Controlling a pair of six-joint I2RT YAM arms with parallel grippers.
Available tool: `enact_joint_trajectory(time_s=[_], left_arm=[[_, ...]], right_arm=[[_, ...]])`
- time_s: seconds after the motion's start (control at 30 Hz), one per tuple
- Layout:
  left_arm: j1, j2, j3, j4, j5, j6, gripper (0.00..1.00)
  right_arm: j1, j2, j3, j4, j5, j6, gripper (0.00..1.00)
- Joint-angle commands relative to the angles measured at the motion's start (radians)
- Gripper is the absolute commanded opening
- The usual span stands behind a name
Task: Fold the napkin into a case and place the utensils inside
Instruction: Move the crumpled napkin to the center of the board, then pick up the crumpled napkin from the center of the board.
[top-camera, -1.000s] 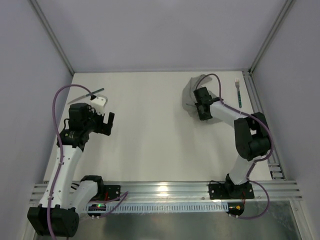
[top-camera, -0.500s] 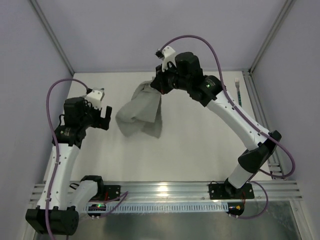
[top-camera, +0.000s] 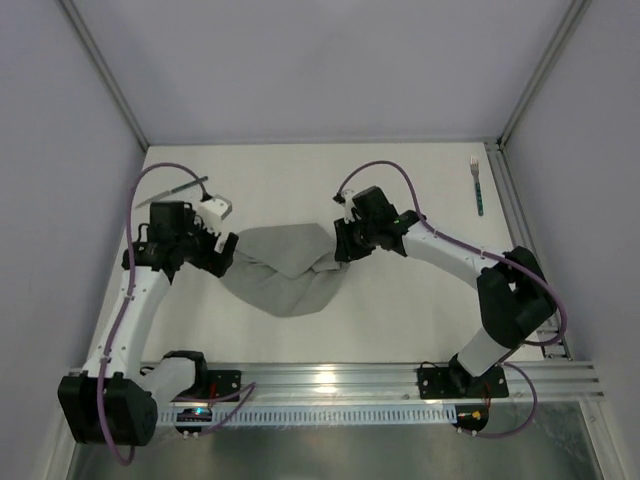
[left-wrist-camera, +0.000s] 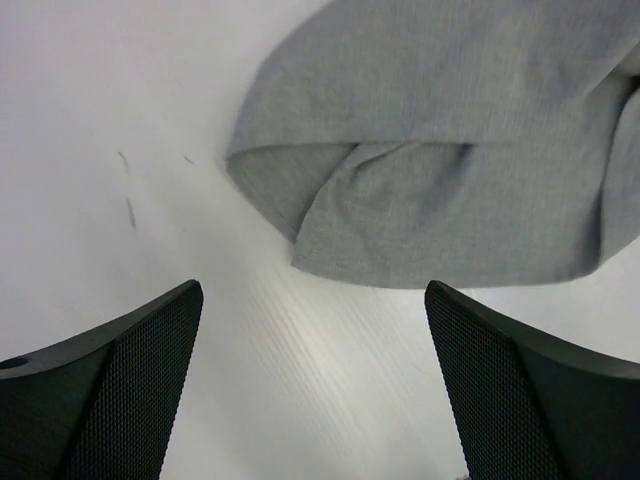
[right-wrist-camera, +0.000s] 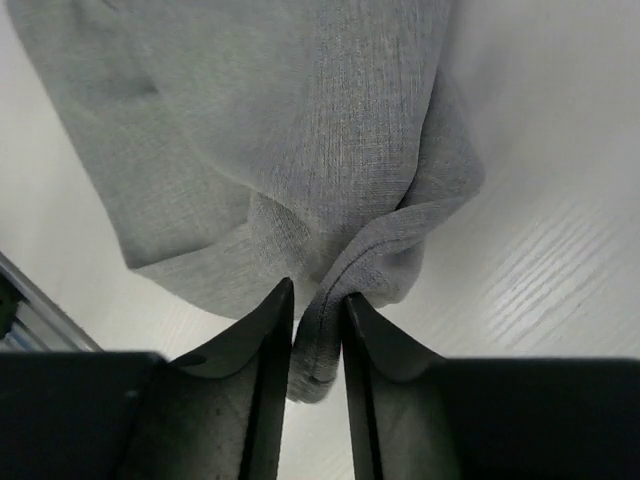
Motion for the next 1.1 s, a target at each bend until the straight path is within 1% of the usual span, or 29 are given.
enact_joint_trajectory(time_s=[0.0, 0.07, 0.1, 0.17, 0.2, 0.3, 0.33, 0.4, 0.43, 0.47, 0.53, 0.57, 0.7, 0.73, 0.8, 0.87, 0.93, 1.0, 1.03, 1.07], left_arm=[[0.002, 0.065, -0.098, -0.056, 0.033, 0.118, 0.94], [0.0, 0.098, -0.135, -0.034, -0.01, 0.147, 0.94], [-0.001, 0.111, -0.172, -0.007, -0.027, 0.152, 0.94], [-0.001, 0.155, -0.197, 0.022, -0.064, 0.157, 0.94], [-0.001, 0.172, -0.209, 0.041, -0.07, 0.152, 0.94], [-0.001, 0.247, -0.217, 0.064, -0.101, 0.126, 0.91], [-0.001, 0.265, -0.217, 0.097, -0.116, 0.115, 0.91], [-0.001, 0.319, -0.214, 0.13, -0.127, 0.08, 0.87], [-0.001, 0.333, -0.205, 0.157, -0.118, 0.068, 0.86], [-0.001, 0.347, -0.195, 0.164, -0.104, 0.045, 0.83], [0.0, 0.382, -0.165, 0.165, -0.063, 0.029, 0.81], [0.0, 0.391, -0.157, 0.171, -0.052, 0.022, 0.78], [0.0, 0.462, -0.122, 0.177, -0.063, 0.008, 0.7], [0.0, 0.5, -0.114, 0.171, -0.076, 0.003, 0.68], [0.0, 0.535, -0.093, 0.151, -0.084, -0.012, 0.62], [-0.003, 0.562, -0.079, 0.141, -0.084, -0.017, 0.59], [-0.003, 0.563, -0.077, 0.142, -0.075, -0.021, 0.59], [-0.003, 0.569, -0.074, 0.141, -0.066, -0.02, 0.54], [-0.004, 0.572, -0.073, 0.138, -0.063, -0.02, 0.53], [-0.003, 0.575, -0.071, 0.134, -0.047, -0.018, 0.47]], right_arm=[[-0.054, 0.04, -0.076, 0.135, -0.024, 0.07, 0.32], [-0.092, 0.064, -0.104, 0.141, -0.022, 0.093, 0.37], [-0.098, 0.075, -0.13, 0.142, -0.006, 0.096, 0.38], [-0.105, 0.073, -0.153, 0.148, 0.022, 0.101, 0.42], [-0.103, 0.066, -0.174, 0.151, 0.028, 0.106, 0.46], [-0.105, 0.029, -0.22, 0.158, 0.071, 0.124, 0.48], [-0.105, 0.017, -0.231, 0.156, 0.09, 0.127, 0.48], [-0.105, -0.011, -0.27, 0.162, 0.111, 0.129, 0.5], [-0.103, -0.035, -0.282, 0.168, 0.111, 0.13, 0.5], [-0.105, -0.038, -0.291, 0.184, 0.105, 0.13, 0.5], [-0.103, -0.039, -0.302, 0.194, 0.078, 0.133, 0.5], [-0.103, -0.035, -0.3, 0.207, 0.071, 0.135, 0.49], [-0.105, -0.029, -0.316, 0.269, 0.033, 0.158, 0.46], [-0.105, -0.025, -0.314, 0.279, 0.027, 0.164, 0.46], [-0.105, -0.006, -0.301, 0.283, 0.038, 0.168, 0.46], [-0.111, 0.02, -0.291, 0.288, 0.042, 0.178, 0.43], [-0.112, 0.032, -0.288, 0.291, 0.045, 0.179, 0.34], [-0.111, 0.037, -0.288, 0.29, 0.047, 0.182, 0.24], [-0.112, 0.035, -0.29, 0.29, 0.05, 0.181, 0.14], [-0.112, 0.031, -0.294, 0.285, 0.05, 0.179, 0.1]])
